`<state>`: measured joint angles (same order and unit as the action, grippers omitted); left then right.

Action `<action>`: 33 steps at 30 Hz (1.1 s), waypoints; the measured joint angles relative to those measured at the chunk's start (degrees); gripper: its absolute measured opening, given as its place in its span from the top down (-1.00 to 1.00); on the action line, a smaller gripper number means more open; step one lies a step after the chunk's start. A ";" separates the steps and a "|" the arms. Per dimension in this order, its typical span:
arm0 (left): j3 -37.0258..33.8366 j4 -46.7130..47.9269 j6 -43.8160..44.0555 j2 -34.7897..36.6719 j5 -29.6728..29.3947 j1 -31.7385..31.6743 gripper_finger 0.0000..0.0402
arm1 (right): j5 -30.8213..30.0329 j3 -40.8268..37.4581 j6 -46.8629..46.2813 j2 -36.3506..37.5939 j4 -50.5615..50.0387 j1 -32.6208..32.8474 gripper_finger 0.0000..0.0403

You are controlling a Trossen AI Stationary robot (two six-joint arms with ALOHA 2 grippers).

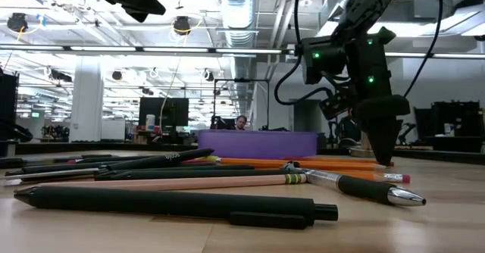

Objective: Pick & place school supplies into a supply box
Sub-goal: Put the yellow pencil into the purple supply box

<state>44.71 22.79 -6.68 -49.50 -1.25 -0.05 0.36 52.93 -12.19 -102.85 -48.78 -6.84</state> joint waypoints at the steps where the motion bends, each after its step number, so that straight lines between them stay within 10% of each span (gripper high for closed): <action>1: 0.00 0.00 0.02 0.00 -0.01 0.00 1.00 | -0.04 -0.01 0.02 0.00 0.04 -0.25 0.25; 13: 0.00 0.00 0.02 0.00 -0.01 0.00 1.00 | 0.17 -0.72 -2.82 3.61 -2.57 -1.96 0.93; 33: 0.00 0.04 0.02 0.00 -0.01 0.00 1.00 | 8.96 -0.94 0.50 3.52 -12.18 8.08 1.00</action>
<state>44.71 22.83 -6.66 -49.50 -1.26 -0.05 9.32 51.99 -11.69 -99.33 -60.96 1.25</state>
